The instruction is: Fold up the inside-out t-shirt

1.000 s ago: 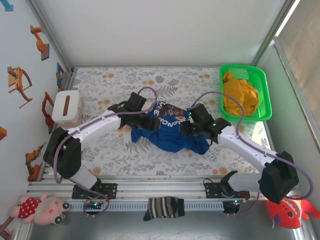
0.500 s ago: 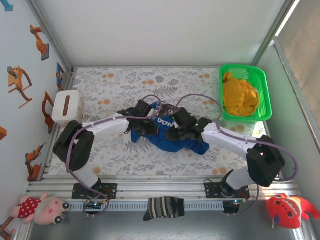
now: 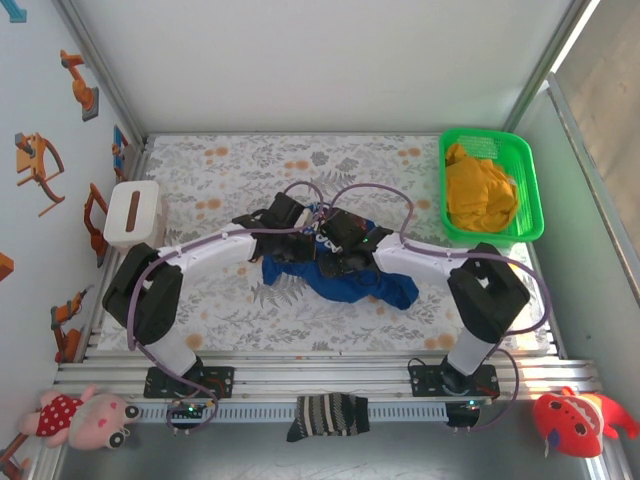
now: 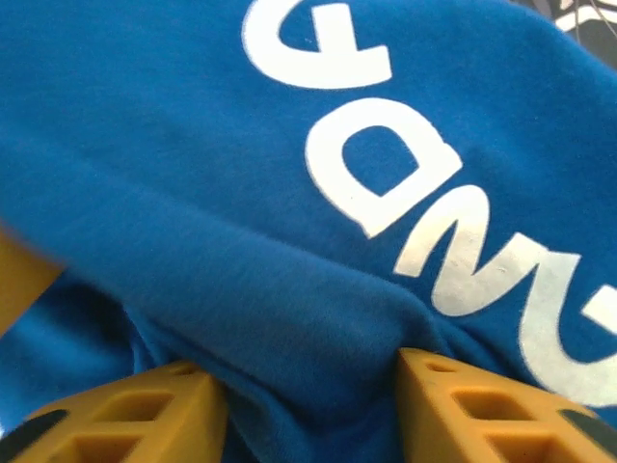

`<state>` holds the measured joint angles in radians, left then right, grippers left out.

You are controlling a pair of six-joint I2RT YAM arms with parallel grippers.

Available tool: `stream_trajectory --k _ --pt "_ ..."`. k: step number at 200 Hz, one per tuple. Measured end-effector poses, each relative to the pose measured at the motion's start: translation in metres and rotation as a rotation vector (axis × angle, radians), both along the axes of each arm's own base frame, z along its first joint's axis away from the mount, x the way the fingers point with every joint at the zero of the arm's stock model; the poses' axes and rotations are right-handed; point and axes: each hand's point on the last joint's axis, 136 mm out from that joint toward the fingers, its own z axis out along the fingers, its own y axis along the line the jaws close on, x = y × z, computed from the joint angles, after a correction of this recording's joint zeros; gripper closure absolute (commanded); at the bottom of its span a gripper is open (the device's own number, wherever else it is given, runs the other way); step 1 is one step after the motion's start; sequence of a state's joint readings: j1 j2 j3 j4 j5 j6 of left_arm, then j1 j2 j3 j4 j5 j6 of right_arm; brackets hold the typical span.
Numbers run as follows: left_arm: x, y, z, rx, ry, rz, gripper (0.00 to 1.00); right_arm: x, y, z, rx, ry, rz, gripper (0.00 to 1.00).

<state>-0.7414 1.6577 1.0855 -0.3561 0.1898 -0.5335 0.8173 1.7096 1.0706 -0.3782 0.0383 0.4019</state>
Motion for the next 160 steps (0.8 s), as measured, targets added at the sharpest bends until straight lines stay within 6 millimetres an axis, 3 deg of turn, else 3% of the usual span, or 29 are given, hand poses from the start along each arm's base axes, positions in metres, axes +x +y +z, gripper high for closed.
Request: stream_trajectory --k 5,27,42,56,76,89,104,123,148,160 --pt "0.000 0.000 0.002 -0.003 -0.003 0.000 1.00 0.002 0.000 -0.002 -0.008 -0.003 0.002 1.00" --pt "0.003 0.004 0.013 -0.017 -0.025 0.002 1.00 0.011 -0.002 -0.004 -0.010 -0.009 -0.023 1.00" --pt "0.008 0.010 0.020 -0.030 -0.040 0.012 1.00 0.017 -0.004 0.006 0.022 -0.023 -0.034 1.00" --pt "0.015 0.020 0.021 -0.036 -0.043 0.032 1.00 0.021 -0.004 0.029 0.080 -0.050 -0.039 1.00" --pt "0.025 0.034 0.019 -0.038 -0.038 0.052 1.00 0.021 0.000 0.078 0.205 -0.103 -0.021 1.00" --pt "0.028 0.034 0.020 -0.050 -0.046 0.037 1.00 0.014 0.006 0.111 0.293 -0.129 0.014 1.00" --pt "0.030 0.029 0.023 -0.062 -0.059 0.009 1.00 0.004 0.010 0.133 0.358 -0.132 0.050 1.00" --pt "0.036 0.021 0.028 -0.078 -0.078 -0.027 1.00 -0.003 0.008 0.139 0.385 -0.107 0.067 1.00" --pt "0.042 0.017 0.029 -0.085 -0.089 -0.059 1.00 0.001 -0.003 0.139 0.431 -0.084 0.036 1.00" --pt "0.043 0.017 0.031 -0.090 -0.093 -0.074 0.79 0.004 -0.011 0.137 0.470 -0.068 0.005 1.00"
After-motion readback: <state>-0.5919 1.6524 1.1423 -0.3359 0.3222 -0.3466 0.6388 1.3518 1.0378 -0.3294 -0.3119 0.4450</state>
